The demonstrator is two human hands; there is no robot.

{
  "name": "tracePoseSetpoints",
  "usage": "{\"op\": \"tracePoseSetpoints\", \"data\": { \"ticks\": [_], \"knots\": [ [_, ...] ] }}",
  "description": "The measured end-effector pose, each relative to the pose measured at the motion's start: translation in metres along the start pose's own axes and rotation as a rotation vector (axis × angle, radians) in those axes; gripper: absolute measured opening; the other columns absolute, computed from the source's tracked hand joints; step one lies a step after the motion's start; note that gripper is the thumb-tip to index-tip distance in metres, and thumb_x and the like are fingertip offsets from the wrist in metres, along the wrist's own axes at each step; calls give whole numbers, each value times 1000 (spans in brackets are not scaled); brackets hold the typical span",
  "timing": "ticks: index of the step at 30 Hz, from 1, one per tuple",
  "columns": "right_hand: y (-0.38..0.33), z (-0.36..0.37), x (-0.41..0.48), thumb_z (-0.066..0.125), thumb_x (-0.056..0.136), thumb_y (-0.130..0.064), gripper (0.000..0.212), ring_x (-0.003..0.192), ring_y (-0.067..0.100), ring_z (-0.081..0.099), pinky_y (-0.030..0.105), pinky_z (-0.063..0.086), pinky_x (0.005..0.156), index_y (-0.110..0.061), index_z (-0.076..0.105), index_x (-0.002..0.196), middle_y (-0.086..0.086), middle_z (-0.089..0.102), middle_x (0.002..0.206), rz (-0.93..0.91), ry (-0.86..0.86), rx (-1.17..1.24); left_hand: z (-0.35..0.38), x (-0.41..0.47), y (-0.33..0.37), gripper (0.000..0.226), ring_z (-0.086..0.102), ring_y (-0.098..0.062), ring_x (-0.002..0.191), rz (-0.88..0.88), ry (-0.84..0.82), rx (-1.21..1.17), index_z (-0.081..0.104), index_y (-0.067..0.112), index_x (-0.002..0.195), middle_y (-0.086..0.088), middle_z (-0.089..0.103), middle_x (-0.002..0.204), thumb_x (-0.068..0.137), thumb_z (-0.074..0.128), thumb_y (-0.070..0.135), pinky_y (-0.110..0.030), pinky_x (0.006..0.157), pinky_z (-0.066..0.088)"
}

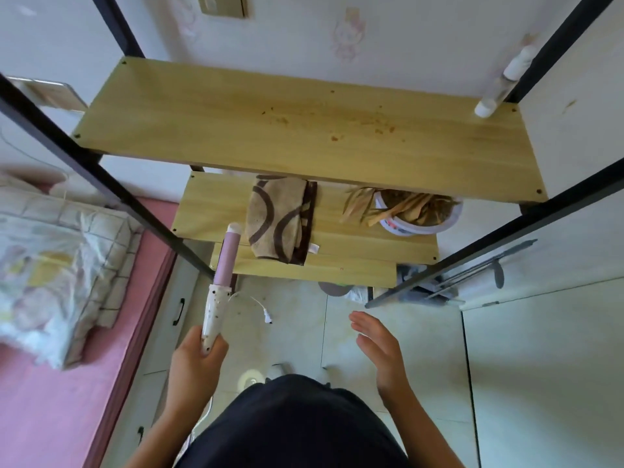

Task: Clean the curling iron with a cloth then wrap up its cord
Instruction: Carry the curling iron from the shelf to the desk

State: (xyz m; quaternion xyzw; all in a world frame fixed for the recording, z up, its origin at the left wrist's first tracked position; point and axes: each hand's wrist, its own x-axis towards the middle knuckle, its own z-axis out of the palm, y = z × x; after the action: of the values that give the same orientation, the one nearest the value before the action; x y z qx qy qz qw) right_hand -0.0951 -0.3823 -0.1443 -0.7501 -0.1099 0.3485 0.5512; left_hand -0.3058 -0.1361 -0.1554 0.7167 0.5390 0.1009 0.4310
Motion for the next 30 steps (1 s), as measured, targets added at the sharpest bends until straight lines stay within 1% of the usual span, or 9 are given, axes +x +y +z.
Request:
{"op": "tracePoseSetpoints", "data": {
  "ticks": [2, 8, 9, 13, 16, 19, 21, 27, 30],
  "knots": [
    [-2, 6, 0, 62, 82, -46, 50, 126, 11, 62, 45, 44, 112, -31, 66, 130, -11, 69, 132, 0, -8, -7, -3, -5, -6, 29, 31, -8, 51, 1, 6, -10, 48, 13, 75, 8, 38, 57, 75, 54, 42, -29, 50, 31],
    [-17, 27, -2, 63, 85, -41, 45, 127, 17, 62, 43, 45, 109, -38, 66, 129, -6, 67, 136, -36, -48, -57, -14, -10, -13, 25, 30, -8, 47, 38, -1, -32, 41, 19, 74, 11, 38, 53, 77, 54, 40, -27, 45, 29],
    [-18, 30, -2, 63, 85, -41, 45, 128, 17, 61, 43, 44, 110, -38, 65, 130, -6, 67, 137, -52, -57, -64, -17, -9, -13, 25, 30, -8, 47, 60, 2, -39, 41, 19, 74, 12, 38, 53, 77, 55, 39, -23, 43, 27],
    [-24, 40, 2, 63, 87, -35, 48, 130, 17, 60, 47, 43, 113, -30, 62, 135, -5, 65, 139, -87, -113, -88, -30, -16, -13, 25, 32, -8, 46, 61, 57, -63, 40, 19, 72, 11, 39, 53, 78, 54, 38, -20, 40, 26],
    [-36, 45, 11, 61, 85, -39, 52, 133, 16, 57, 48, 41, 114, -33, 61, 137, -7, 62, 142, -114, -212, -129, -39, -25, -12, 20, 33, -8, 45, 13, 112, -76, 42, 24, 72, 12, 42, 52, 77, 54, 40, -20, 41, 26],
    [-50, 49, 32, 59, 85, -39, 55, 137, 15, 53, 47, 38, 116, -33, 58, 140, -7, 59, 146, -144, -339, -157, -42, -34, -5, 21, 37, -9, 46, -70, 204, -78, 42, 29, 69, 14, 46, 53, 81, 60, 29, -31, 47, 30],
    [-57, 53, 47, 58, 84, -40, 55, 138, 15, 52, 45, 38, 115, -36, 58, 139, -8, 59, 146, -154, -421, -162, -40, -44, -2, 31, 37, -9, 48, -141, 291, -97, 41, 25, 67, 15, 47, 54, 85, 64, 16, -33, 49, 30],
    [-64, 68, 80, 58, 87, -45, 63, 145, 14, 44, 50, 36, 118, -36, 47, 149, -9, 50, 155, -192, -713, -226, -28, -97, 3, 28, 34, -8, 48, -369, 545, -135, 45, 15, 69, 12, 40, 53, 86, 65, 8, -33, 49, 30],
    [-63, 78, 88, 58, 88, -41, 64, 146, 15, 43, 49, 33, 120, -31, 47, 150, -8, 50, 155, -210, -858, -237, -17, -127, 3, 22, 37, -7, 49, -427, 663, -178, 45, 14, 69, 11, 43, 53, 82, 62, 20, -28, 48, 30]
  ]
}}
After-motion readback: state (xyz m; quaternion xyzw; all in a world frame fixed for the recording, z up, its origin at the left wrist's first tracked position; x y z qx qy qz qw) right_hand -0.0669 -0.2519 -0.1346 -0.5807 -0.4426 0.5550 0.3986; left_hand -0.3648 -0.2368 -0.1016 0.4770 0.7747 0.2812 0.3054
